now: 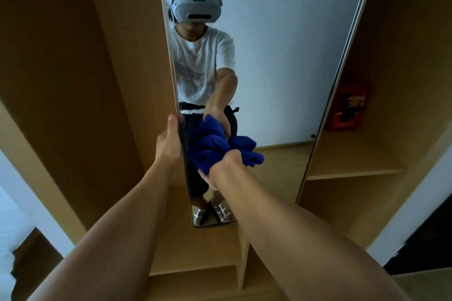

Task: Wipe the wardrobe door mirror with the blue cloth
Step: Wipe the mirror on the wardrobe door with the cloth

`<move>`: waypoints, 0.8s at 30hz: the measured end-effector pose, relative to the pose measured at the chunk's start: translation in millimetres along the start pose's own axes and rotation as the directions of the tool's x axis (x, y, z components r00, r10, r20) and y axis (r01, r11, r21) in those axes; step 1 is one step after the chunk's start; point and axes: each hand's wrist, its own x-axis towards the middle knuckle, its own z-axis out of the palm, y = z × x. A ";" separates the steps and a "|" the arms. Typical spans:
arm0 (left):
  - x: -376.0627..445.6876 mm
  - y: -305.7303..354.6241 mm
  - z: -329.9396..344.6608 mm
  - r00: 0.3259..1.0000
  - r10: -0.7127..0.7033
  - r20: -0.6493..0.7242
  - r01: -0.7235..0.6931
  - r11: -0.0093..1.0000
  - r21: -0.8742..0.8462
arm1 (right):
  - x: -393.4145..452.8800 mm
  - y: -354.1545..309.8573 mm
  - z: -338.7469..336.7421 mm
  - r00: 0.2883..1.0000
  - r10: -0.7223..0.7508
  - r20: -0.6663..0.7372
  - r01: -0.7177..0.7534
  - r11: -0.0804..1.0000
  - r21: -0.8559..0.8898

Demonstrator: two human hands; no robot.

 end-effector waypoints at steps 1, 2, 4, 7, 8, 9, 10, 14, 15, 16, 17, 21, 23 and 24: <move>-1.3 8.6 -0.6 1.000 0.004 -0.003 -0.004 1.000 -0.014 | -5.0 -3.6 5.3 0.998 -0.061 0.033 0.063 0.996 -0.058; -1.8 16.3 -1.1 1.000 0.007 -0.001 -0.007 1.000 -0.022 | -8.0 -6.7 11.6 0.994 -0.102 0.036 0.105 0.990 -0.094; -2.7 28.7 -1.7 1.000 0.007 0.003 -0.007 1.000 -0.031 | -14.9 -13.1 24.1 0.983 -0.184 0.001 0.182 0.972 -0.148; -3.2 45.9 -2.6 1.000 0.013 0.001 -0.013 0.998 -0.056 | -32.0 -25.4 40.8 0.902 -0.378 -0.208 0.358 0.925 -0.126; -3.1 50.1 -1.9 1.000 0.016 -0.001 -0.016 0.998 -0.065 | -35.6 -28.2 45.1 0.856 -0.454 -0.248 0.414 0.889 -0.197; -2.7 55.4 -1.5 1.000 0.021 0.002 -0.021 0.997 -0.071 | -40.8 -30.4 50.1 0.817 -0.524 -0.241 0.453 0.841 -0.296; -3.0 59.8 -1.1 1.000 0.026 0.009 -0.025 0.997 -0.075 | -44.7 -31.6 54.8 0.779 -0.593 -0.203 0.491 0.779 -0.389; 3.2 79.8 3.7 0.998 0.063 0.025 -0.061 0.994 -0.096 | -57.6 -37.9 72.3 0.524 -0.850 0.042 0.681 0.389 -0.621; 5.9 86.1 5.0 0.996 0.084 0.026 -0.081 0.991 -0.105 | -61.4 -40.4 76.4 0.417 -0.902 0.113 0.714 0.249 -0.655; 8.3 91.7 6.1 0.994 0.102 0.031 -0.098 0.989 -0.112 | -65.5 -43.3 80.9 0.313 -0.931 0.186 0.725 0.107 -0.680; 11.6 95.6 7.1 0.993 0.116 0.036 -0.111 0.987 -0.119 | -70.1 -46.8 85.9 0.226 -0.940 0.255 0.719 -0.016 -0.694; 19.7 105.0 11.8 0.996 0.075 0.051 -0.065 0.985 -0.162 | -88.6 -68.0 109.3 -0.089 -0.867 0.490 0.601 -0.439 -0.668; 24.6 121.1 15.0 0.998 0.008 0.063 0.006 0.976 -0.217 | -96.7 -81.7 124.4 -0.241 -0.766 0.597 0.489 -0.627 -0.607; 27.7 131.4 16.3 0.997 -0.010 0.072 0.027 0.970 -0.243 | -100.9 -89.2 132.7 -0.305 -0.703 0.642 0.429 -0.704 -0.566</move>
